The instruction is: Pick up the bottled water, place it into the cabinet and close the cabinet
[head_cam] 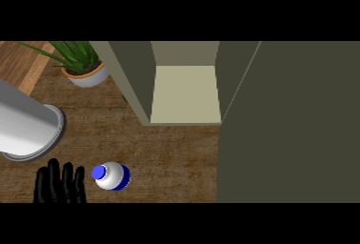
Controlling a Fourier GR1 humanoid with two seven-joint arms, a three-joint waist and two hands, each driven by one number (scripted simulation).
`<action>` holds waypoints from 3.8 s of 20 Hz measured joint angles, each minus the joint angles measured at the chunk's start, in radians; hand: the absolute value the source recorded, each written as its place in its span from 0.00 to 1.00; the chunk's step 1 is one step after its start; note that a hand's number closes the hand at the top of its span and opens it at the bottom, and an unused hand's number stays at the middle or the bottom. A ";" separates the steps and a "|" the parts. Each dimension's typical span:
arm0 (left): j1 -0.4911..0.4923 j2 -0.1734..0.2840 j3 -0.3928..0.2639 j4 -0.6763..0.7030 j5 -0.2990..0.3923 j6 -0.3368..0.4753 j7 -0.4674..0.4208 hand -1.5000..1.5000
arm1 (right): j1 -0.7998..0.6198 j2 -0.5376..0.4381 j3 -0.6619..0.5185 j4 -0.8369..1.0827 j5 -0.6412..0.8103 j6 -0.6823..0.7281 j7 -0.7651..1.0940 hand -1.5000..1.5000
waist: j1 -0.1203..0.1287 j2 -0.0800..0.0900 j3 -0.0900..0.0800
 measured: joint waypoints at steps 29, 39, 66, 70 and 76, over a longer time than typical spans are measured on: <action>0.022 0.198 0.294 0.348 0.645 0.064 -0.461 0.00 | 0.172 -0.011 -0.094 0.025 -0.101 0.162 -0.152 0.00 | -0.008 0.006 -0.006; -0.011 0.122 0.483 0.629 0.915 -0.143 -0.733 0.00 | 0.208 -0.033 -0.121 0.031 -0.137 0.189 -0.188 0.00 | -0.008 0.008 -0.005; -0.222 -0.028 0.763 1.339 1.274 -0.741 -1.350 1.00 | 0.331 -0.091 -0.183 0.040 -0.233 0.246 -0.280 0.00 | -0.012 0.011 -0.004; -0.254 -0.031 0.765 1.393 1.325 -0.809 -1.396 1.00 | 0.335 -0.107 -0.198 0.040 -0.247 0.240 -0.283 0.00 | -0.010 0.011 -0.004; -0.256 -0.033 0.739 1.398 1.317 -0.807 -1.473 1.00 | 0.342 -0.126 -0.225 0.041 -0.268 0.239 -0.286 0.00 | -0.005 0.010 -0.002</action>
